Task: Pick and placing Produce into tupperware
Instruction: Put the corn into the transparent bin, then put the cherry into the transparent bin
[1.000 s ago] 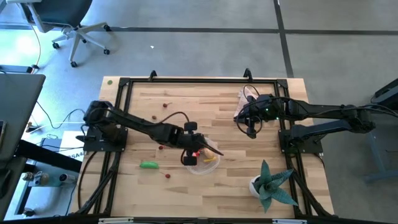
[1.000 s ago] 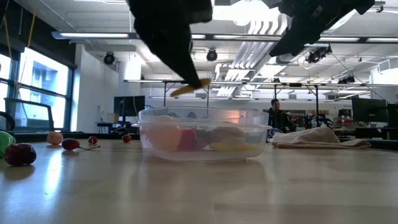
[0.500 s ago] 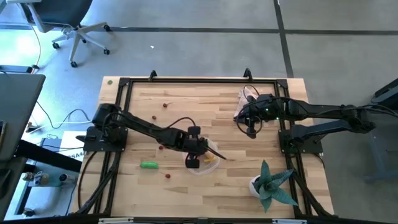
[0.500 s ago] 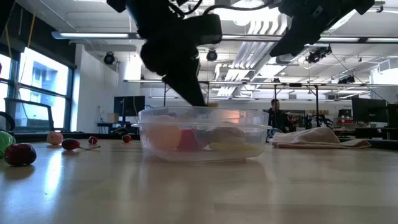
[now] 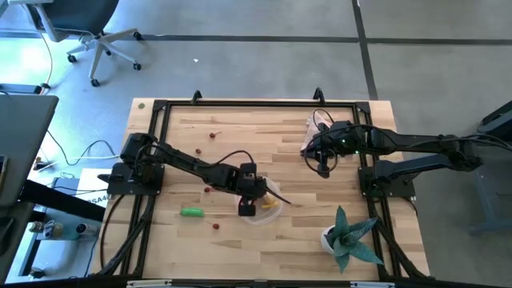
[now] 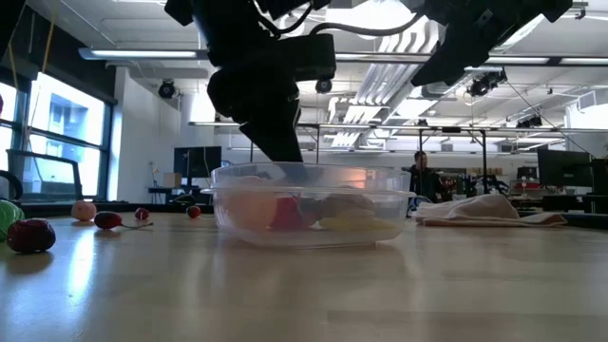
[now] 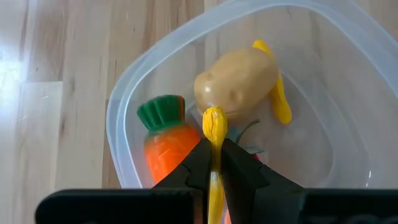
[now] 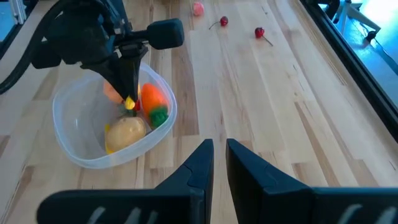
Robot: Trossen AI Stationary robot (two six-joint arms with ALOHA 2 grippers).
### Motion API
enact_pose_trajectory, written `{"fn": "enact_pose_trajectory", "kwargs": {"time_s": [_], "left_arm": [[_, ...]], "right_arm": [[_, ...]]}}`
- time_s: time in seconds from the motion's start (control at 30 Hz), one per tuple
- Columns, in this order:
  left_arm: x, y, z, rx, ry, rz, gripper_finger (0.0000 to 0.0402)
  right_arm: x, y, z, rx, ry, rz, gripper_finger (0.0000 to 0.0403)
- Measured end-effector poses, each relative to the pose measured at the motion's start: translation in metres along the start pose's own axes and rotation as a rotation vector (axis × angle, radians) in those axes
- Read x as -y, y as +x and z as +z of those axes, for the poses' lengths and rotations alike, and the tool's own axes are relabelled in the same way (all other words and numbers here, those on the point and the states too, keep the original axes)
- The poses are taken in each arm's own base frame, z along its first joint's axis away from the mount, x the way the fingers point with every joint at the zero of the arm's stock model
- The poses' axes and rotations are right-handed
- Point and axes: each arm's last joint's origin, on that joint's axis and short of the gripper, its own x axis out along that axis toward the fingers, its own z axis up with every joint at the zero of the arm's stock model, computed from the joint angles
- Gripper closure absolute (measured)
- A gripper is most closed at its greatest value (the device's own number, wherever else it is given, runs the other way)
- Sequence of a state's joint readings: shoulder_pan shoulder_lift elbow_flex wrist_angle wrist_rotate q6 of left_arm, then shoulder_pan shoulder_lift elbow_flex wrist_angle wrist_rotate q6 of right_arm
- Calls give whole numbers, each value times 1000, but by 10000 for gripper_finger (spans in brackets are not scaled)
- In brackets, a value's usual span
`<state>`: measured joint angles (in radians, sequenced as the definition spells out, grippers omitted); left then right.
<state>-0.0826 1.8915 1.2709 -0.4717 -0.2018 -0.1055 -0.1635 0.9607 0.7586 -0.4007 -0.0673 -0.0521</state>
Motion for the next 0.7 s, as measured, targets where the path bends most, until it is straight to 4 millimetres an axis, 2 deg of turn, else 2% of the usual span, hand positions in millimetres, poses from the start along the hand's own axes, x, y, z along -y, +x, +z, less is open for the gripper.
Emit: {"fn": "enact_pose_trajectory", "kwargs": {"time_s": [0.1,0.37,0.7], "left_arm": [[0,0,0,-2,0,-3,375],[0,0,-1,-12,2,1,329],[0,-2,-1,-23,31,25,324]], "right_arm": [[0,0,0,0,0,0,371],[0,0,0,-1,0,0,371],[0,0,0,-1,0,0,371]]}}
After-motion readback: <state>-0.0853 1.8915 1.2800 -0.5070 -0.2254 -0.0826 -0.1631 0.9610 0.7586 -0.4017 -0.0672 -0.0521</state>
